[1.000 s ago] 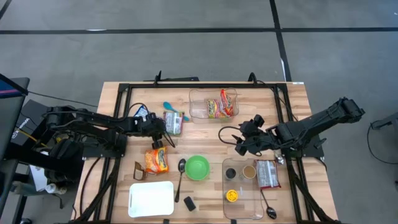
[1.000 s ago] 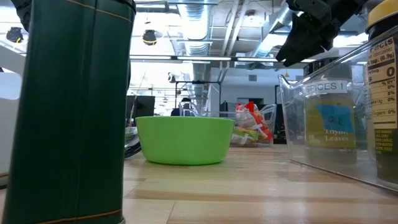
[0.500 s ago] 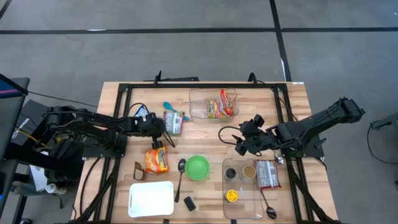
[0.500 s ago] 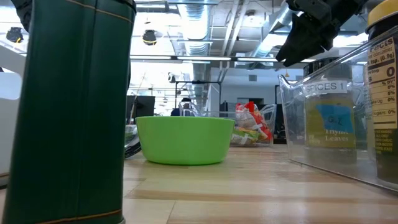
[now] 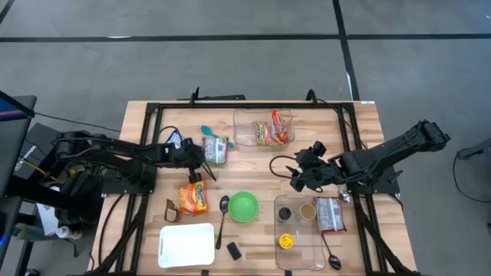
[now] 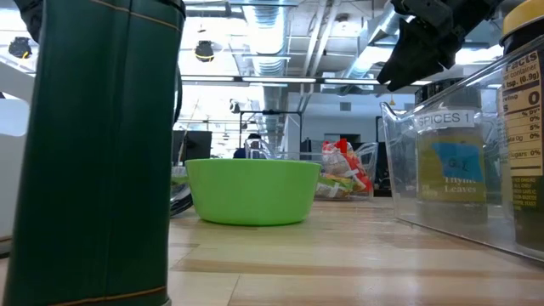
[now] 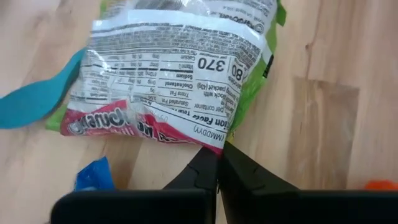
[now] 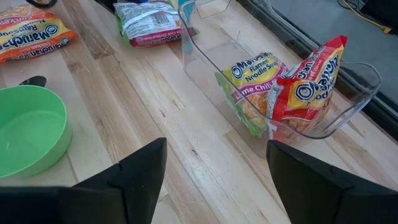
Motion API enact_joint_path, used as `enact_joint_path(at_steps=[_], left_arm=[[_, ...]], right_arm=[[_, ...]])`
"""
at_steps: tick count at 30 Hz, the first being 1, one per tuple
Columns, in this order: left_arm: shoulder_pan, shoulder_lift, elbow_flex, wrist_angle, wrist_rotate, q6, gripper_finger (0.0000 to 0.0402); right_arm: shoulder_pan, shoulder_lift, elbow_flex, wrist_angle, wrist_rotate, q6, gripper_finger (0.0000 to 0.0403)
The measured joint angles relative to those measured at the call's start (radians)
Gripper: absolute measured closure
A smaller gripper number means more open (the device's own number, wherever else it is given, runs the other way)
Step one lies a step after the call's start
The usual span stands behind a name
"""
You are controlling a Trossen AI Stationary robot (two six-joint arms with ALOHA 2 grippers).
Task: Pick & Place Food Item
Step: Put the green noodle pack into the top transparent bin
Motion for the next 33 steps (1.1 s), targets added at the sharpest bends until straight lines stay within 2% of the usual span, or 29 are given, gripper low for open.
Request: enact_joint_path(at_steps=[6, 19, 24, 33], left_arm=[[0.0, -0.093, 0.0, 0.001, 0.005, -0.002, 0.0401], [0.0, -0.362, 0.0, 0.058, 0.095, -0.039, 0.0401], [0.0, -0.406, 0.0, 0.14, 0.116, -0.038, 0.0401], [0.0, -0.4, 0.0, 0.323, 0.116, -0.038, 0.0401]], right_arm=[[0.0, 0.0, 0.0, 0.002, 0.0, 0.0, 0.0133], [0.0, 0.0, 0.0, 0.007, 0.0, -0.001, 0.0133], [0.0, 0.0, 0.0, 0.008, 0.0, -0.001, 0.0133], [0.0, 0.0, 0.0, 0.011, 0.0, -0.001, 0.0133]])
